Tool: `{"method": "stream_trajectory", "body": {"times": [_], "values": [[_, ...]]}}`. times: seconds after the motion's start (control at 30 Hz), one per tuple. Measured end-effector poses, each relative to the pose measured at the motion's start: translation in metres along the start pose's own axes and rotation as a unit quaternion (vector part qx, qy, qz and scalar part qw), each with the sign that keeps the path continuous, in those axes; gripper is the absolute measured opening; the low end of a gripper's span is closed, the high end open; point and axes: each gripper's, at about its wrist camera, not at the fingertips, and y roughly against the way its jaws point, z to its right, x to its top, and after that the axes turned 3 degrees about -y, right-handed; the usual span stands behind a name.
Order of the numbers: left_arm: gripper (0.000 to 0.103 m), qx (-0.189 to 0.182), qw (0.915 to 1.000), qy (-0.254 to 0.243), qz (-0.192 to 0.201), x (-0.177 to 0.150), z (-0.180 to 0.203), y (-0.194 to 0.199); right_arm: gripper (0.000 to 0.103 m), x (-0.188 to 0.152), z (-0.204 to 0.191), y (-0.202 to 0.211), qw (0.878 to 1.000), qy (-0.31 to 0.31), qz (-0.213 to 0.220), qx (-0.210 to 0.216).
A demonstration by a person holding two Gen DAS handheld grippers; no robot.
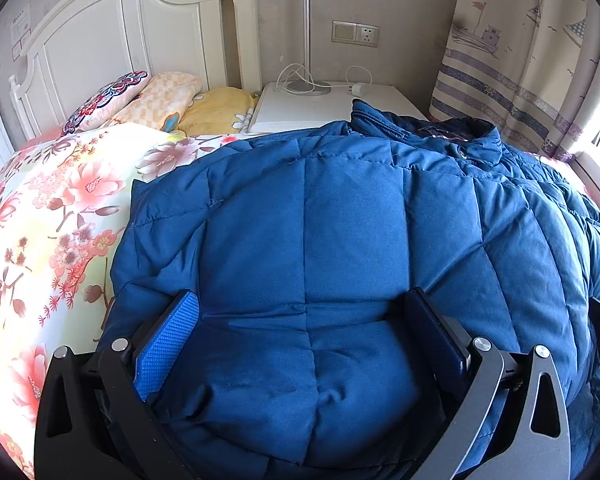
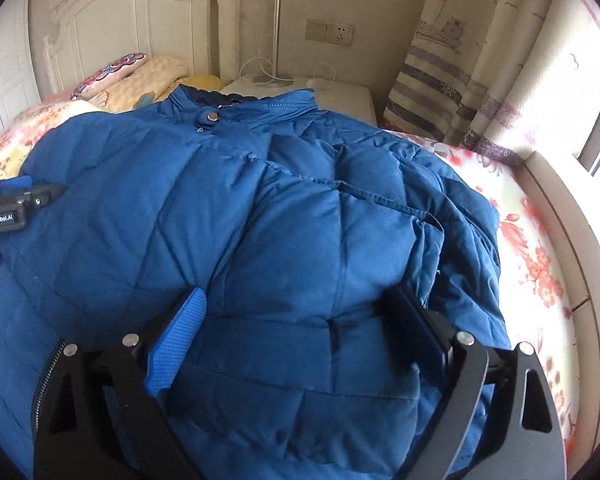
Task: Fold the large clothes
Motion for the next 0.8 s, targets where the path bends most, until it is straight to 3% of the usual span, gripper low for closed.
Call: {"method": "stream_trajectory", "body": {"times": [0.27, 0.33, 0.4, 0.5, 0.63, 0.67, 0.73, 0.8], "values": [[0.098, 0.015, 0.9997, -0.006, -0.018, 0.000, 0.002, 0.006, 0.094, -0.001, 0.010, 0.001, 0.999, -0.024, -0.010, 0.026], [0.098, 0.021, 0.9996, 0.019, -0.009, -0.006, 0.003, 0.034, 0.093, -0.005, 0.009, 0.022, 0.998, -0.058, -0.018, 0.018], [0.098, 0.000, 0.9993, 0.025, 0.026, -0.018, 0.008, 0.071, 0.094, -0.011, -0.002, 0.053, 0.997, -0.061, 0.012, 0.038], [0.098, -0.023, 0.9983, -0.021, 0.049, -0.046, 0.033, 0.110, 0.094, -0.028, -0.037, 0.085, 0.998, 0.007, 0.028, 0.063], [0.098, -0.019, 0.9975, -0.062, -0.028, -0.079, 0.055, 0.076, 0.094, -0.057, -0.075, 0.056, 0.993, 0.081, -0.050, 0.065], [0.099, -0.021, 0.9968, -0.060, -0.049, -0.086, 0.054, 0.060, 0.098, -0.064, -0.077, 0.042, 0.993, 0.080, -0.063, 0.059], [0.099, -0.048, 0.9975, -0.029, -0.044, -0.086, 0.041, 0.059, 0.100, -0.064, -0.069, 0.040, 0.994, 0.056, -0.051, 0.075], [0.099, -0.046, 0.9977, -0.015, -0.048, -0.085, 0.031, 0.061, 0.099, -0.062, -0.065, 0.044, 0.994, 0.053, -0.058, 0.070]]}}
